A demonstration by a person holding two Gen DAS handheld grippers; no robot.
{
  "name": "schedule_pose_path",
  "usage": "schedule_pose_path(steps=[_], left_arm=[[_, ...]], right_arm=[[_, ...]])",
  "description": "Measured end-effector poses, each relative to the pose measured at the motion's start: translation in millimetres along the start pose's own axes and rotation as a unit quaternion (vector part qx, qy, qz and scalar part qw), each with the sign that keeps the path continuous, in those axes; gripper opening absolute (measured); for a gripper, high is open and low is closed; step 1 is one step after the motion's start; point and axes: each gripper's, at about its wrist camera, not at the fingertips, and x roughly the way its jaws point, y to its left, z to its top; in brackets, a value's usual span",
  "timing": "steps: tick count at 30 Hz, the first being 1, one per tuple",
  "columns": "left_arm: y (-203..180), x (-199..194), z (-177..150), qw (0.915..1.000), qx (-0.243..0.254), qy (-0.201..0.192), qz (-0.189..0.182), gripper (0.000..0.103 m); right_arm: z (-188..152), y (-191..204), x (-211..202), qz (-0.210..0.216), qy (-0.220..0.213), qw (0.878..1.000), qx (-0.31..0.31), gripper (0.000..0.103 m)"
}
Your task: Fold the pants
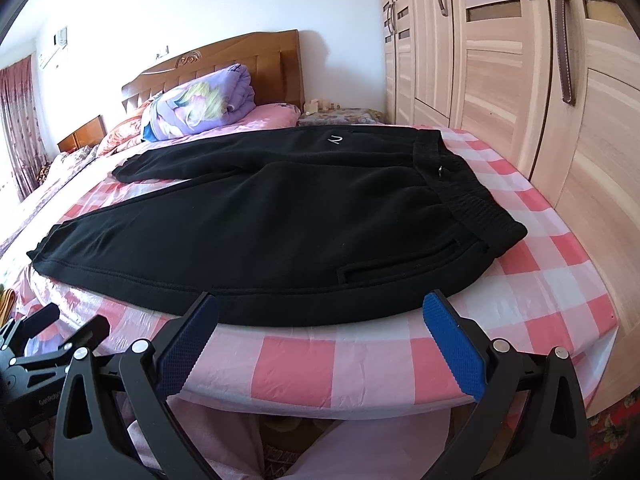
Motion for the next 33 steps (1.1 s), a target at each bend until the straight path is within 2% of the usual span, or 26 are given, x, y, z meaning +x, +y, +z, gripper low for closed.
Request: schedule_pose_path(steps=[33], left_arm=[[14.8, 7.7, 3.5, 0.9996, -0.027, 0.010, 0.003, 0.102]], right_arm=[[-2.4, 4.0, 1.4, 0.006, 0.007, 1.000, 0.000, 0.099]])
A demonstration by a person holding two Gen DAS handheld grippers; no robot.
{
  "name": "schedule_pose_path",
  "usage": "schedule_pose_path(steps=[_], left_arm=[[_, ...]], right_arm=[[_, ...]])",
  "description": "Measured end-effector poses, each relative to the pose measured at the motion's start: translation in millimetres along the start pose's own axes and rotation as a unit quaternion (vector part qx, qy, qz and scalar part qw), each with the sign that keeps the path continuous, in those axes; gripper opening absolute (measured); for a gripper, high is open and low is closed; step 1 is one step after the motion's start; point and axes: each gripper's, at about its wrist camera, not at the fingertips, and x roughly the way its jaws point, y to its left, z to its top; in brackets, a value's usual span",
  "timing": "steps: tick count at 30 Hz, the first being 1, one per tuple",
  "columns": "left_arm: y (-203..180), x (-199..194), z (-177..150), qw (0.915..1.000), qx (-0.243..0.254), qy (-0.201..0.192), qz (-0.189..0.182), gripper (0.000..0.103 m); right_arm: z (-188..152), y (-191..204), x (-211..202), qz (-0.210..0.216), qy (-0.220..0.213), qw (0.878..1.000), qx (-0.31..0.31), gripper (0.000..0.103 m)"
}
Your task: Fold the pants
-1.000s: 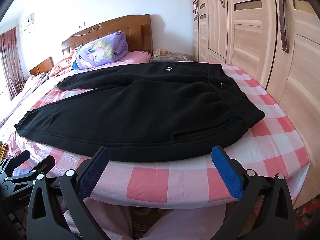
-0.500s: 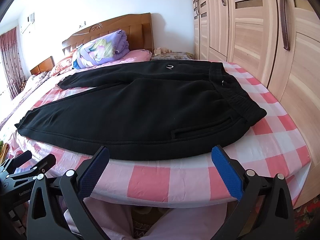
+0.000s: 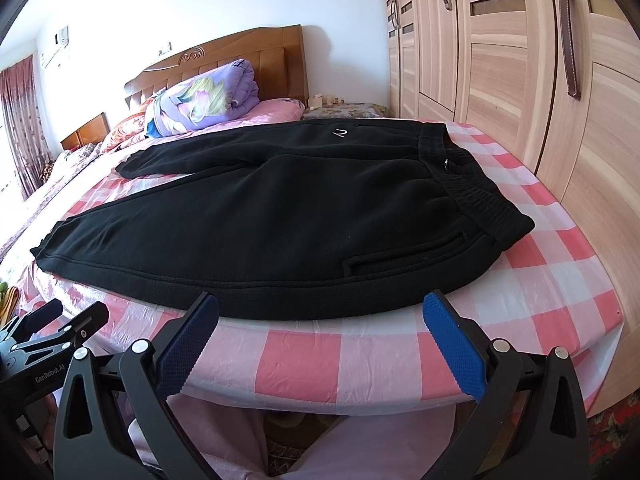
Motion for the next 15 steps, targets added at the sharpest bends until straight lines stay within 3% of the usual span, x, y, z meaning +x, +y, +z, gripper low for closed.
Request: schedule_pose_path(steps=[15], left_arm=[[6.7, -0.8, 2.2, 0.9999, -0.009, -0.005, 0.005, 0.102]], right_arm=[[-1.9, 1.3, 0.7, 0.001, 0.003, 1.000, 0.002, 0.099]])
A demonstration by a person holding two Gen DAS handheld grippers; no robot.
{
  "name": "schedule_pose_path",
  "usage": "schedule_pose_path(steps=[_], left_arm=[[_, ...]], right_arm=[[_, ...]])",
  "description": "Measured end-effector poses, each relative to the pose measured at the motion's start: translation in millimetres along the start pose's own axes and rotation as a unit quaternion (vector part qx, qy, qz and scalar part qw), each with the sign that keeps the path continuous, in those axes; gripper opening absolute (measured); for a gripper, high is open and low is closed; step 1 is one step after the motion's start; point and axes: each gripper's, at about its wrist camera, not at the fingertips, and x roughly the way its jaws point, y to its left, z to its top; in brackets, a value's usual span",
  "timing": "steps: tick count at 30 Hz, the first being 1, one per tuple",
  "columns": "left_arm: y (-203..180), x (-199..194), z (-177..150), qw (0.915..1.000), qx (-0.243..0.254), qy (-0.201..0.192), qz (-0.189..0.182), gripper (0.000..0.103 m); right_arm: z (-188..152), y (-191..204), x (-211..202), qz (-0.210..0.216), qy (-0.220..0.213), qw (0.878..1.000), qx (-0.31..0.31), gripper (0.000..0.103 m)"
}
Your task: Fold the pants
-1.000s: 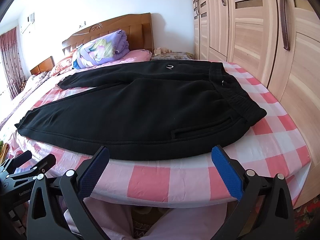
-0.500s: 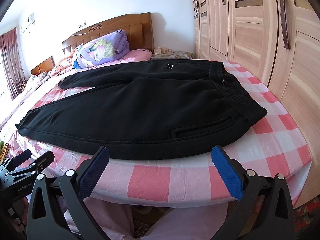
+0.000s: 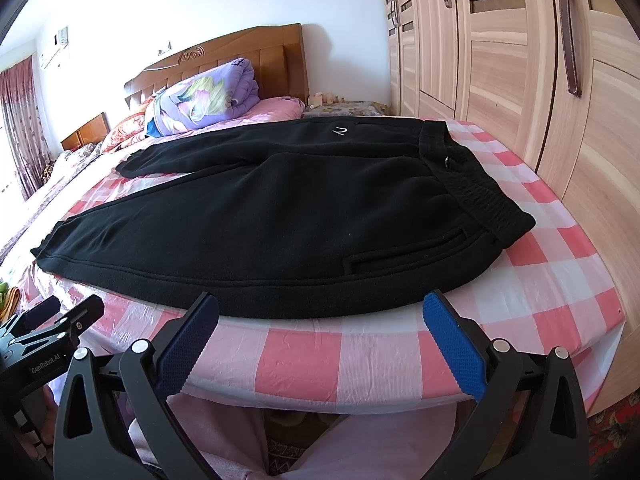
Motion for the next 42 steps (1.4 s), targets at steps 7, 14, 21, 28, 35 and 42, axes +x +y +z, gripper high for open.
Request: schedule_pose_path(steps=[7, 14, 21, 28, 35, 42], left_arm=[[1.9, -0.6, 0.6, 1.0000, -0.004, -0.002, 0.002, 0.102], [-4.4, -8.8, 9.4, 0.9987, 0.024, -0.042, 0.015, 0.102], [-22.5, 1.0, 70.9, 0.9922, 0.057, -0.111, 0.007, 0.102], [-40.0, 75.9, 180.0, 0.9908, 0.079, -0.110, 0.007, 0.102], [-56.3, 210.5, 272.1, 0.9883, 0.139, 0.038, -0.049, 0.102], [-47.3, 298.5, 296.6, 0.9854, 0.101, 0.112, -0.079, 0.102]], right_arm=[[-0.6, 0.4, 0.0, 0.000, 0.001, 1.000, 0.000, 0.099], [8.3, -2.3, -4.2, 0.017, -0.030, 0.999, -0.019, 0.099], [94.1, -27.6, 31.3, 0.045, -0.043, 0.998, -0.012, 0.099], [225.1, -47.9, 152.4, 0.099, 0.037, 0.993, -0.045, 0.099], [290.1, -48.0, 305.9, 0.113, 0.142, 0.972, -0.147, 0.099], [310.1, -23.5, 405.7, 0.147, 0.199, 0.952, -0.182, 0.099]])
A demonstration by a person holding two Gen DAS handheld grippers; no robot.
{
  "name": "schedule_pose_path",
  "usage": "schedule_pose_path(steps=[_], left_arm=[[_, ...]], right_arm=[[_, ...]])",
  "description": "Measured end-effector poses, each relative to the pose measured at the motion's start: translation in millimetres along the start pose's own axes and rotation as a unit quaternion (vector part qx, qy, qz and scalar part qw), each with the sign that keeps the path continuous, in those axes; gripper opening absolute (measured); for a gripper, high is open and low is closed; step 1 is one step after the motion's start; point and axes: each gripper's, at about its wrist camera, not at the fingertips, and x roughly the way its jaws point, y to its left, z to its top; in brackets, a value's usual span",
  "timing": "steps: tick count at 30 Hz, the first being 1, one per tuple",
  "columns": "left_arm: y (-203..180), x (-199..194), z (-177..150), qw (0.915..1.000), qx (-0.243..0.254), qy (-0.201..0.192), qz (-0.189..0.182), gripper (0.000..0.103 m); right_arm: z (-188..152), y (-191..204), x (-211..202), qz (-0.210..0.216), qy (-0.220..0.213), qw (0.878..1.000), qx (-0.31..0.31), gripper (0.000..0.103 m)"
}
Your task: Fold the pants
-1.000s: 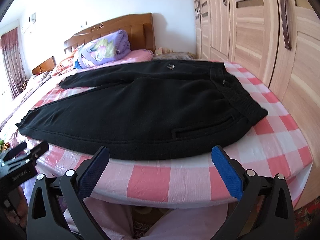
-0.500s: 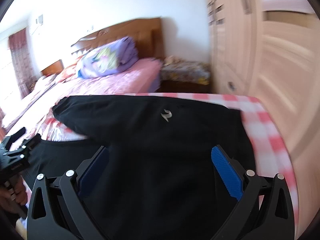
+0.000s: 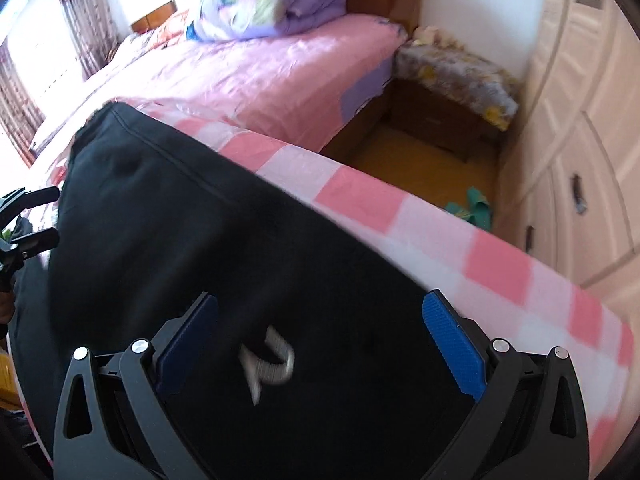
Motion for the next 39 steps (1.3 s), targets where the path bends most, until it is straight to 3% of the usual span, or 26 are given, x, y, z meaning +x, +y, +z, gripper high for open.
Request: schedule_pose_path(steps=[3, 5, 7, 8, 10, 14, 18, 19, 23, 24, 26, 27, 28, 29, 30, 31, 32, 33, 34, 35, 37, 39], left_arm=[[10.1, 21.8, 10.2, 0.9997, -0.024, 0.007, -0.005, 0.102], [12.2, 34.7, 16.8, 0.9992, -0.037, 0.013, -0.009, 0.102], [15.2, 44.7, 23.0, 0.9987, -0.045, 0.020, -0.012, 0.102], [16.2, 48.4, 25.5, 0.9985, -0.048, 0.021, -0.015, 0.102], [16.0, 51.6, 28.9, 0.9982, -0.054, 0.019, -0.021, 0.102], [16.0, 50.8, 34.6, 0.9960, -0.076, 0.013, -0.046, 0.102], [17.7, 44.7, 35.0, 0.9845, -0.133, 0.020, -0.113, 0.102], [18.9, 43.9, 35.3, 0.9814, -0.144, 0.019, -0.125, 0.102], [28.4, 28.5, 24.1, 0.9504, -0.227, 0.010, -0.212, 0.102], [27.8, 26.1, 20.8, 0.9472, -0.237, 0.012, -0.216, 0.102], [21.1, 24.9, 11.3, 0.9550, -0.234, 0.047, -0.175, 0.101], [17.5, 26.9, 6.5, 0.9585, -0.229, 0.065, -0.157, 0.094], [14.1, 29.5, -0.9, 0.9593, -0.221, 0.080, -0.157, 0.050], [12.1, 30.4, -7.8, 0.9577, -0.216, 0.088, -0.168, 0.027], [12.1, 28.4, -17.3, 0.9562, -0.217, 0.094, -0.173, 0.010], [14.6, 20.2, -24.7, 0.9561, -0.220, 0.079, -0.177, 0.009], [14.9, 8.1, -32.5, 0.9586, -0.217, 0.055, -0.176, 0.008], [10.4, -20.2, -41.8, 0.9661, -0.197, 0.007, -0.167, 0.008], [5.9, -35.6, -50.3, 0.9703, -0.180, -0.018, -0.161, 0.008], [-1.4, -59.9, -62.1, 0.9740, -0.159, -0.051, -0.153, 0.008], [-6.7, -83.9, -82.2, 0.9751, -0.140, -0.079, -0.152, 0.013], [-5.8, -89.3, -107.6, 0.9748, -0.142, -0.078, -0.153, 0.022]], right_arm=[[20.3, -1.3, 25.9, 0.014, 0.021, 1.000, -0.005, 0.099], [26.6, 4.1, 31.2, 0.011, 0.015, 0.999, -0.028, 0.093], [24.6, 10.5, 25.2, 0.035, 0.005, 0.999, -0.040, 0.065], [22.7, 12.7, 19.2, 0.058, 0.001, 0.997, -0.043, 0.035], [15.7, 23.9, 4.5, 0.030, -0.014, 0.997, -0.068, 0.016], [-8.4, 54.2, -40.0, -0.008, -0.075, 0.991, -0.111, 0.010], [-60.3, 115.9, -91.8, -0.047, -0.138, 0.975, -0.165, 0.009], [-77.1, 135.8, -98.5, -0.065, -0.147, 0.969, -0.185, 0.009], [-133.9, 192.6, -107.6, -0.096, -0.164, 0.958, -0.216, 0.009], [-148.9, 202.9, -109.9, -0.094, -0.168, 0.958, -0.212, 0.009], [-173.0, 222.0, -110.4, -0.102, -0.181, 0.956, -0.206, 0.009], [-178.6, 225.1, -108.7, -0.108, -0.181, 0.956, -0.203, 0.009], [-183.4, 228.2, -106.6, -0.113, -0.176, 0.958, -0.197, 0.009], [-181.7, 227.6, -103.1, -0.118, -0.173, 0.960, -0.184, 0.009], [-183.4, 224.4, -102.5, -0.117, -0.174, 0.965, -0.159, 0.010], [-186.9, 221.1, -105.9, -0.106, -0.174, 0.969, -0.137, 0.012], [-188.6, 218.1, -109.1, -0.093, -0.174, 0.973, -0.120, 0.022], [-191.9, 214.1, -116.0, -0.086, -0.179, 0.975, -0.097, 0.047], [-198.0, 210.7, -126.6, -0.086, -0.198, 0.974, -0.073, 0.063], [-204.8, 209.5, -135.8, -0.080, -0.214, 0.972, -0.058, 0.090], [-221.9, 202.6, -160.8, -0.046, -0.253, 0.966, -0.016, 0.092], [-240.6, 186.7, -179.1, -0.025, -0.268, 0.962, 0.047, 0.092]])
